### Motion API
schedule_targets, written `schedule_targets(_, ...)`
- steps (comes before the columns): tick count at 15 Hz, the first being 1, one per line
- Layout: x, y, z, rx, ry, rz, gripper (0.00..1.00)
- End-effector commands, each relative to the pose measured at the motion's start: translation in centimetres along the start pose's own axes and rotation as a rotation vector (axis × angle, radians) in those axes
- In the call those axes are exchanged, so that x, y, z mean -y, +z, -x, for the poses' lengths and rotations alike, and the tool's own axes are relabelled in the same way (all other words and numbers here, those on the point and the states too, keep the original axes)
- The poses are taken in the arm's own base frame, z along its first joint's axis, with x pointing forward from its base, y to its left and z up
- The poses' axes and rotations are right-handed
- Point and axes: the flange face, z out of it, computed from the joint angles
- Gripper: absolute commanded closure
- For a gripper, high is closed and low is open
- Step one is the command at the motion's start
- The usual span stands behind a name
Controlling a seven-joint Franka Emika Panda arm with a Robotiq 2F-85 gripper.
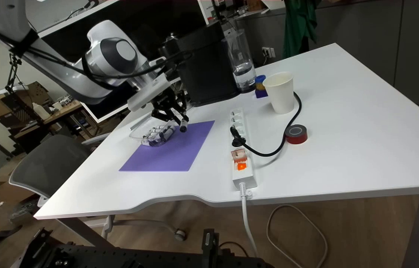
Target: Put one of the things in the clear container on the blue mat
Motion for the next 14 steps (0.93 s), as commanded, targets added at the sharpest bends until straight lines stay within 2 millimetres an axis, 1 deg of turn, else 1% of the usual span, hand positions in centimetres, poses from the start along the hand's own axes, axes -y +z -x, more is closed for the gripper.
schedule_targets(1, 1.1, 0.2, 2.9, -0.008, 0.078, -0.004, 0.48)
schedule_targets(2, 1.2, 0.5, 3.5, 0.001, 0.083, -0.003, 0.47)
schedule_targets(4, 1.0, 0.7, 4.0, 0.017, 0.096, 0.003, 0.35)
schedule_targets(5, 0.8, 0.6, 4.1, 0.023, 0.103, 0.013, 0.27)
schedule_targets(7, -0.1, -0.2, 3.4, 0.059, 0.136, 0.051, 0.15)
schedule_targets(8, -0.5, -0.7, 3.1, 0.070, 0.147, 0.067, 0.07)
schedule_targets(9, -0.9, -1.7, 2.6, 0.067, 0.143, 0.086, 0.02)
schedule_targets(11, -1.2, -3.5, 1.6, 0.063, 0.132, 0.116, 0.00)
schedule_targets(14, -0.7, -6.7, 0.5, 0.086, 0.089, 0.092, 0.00)
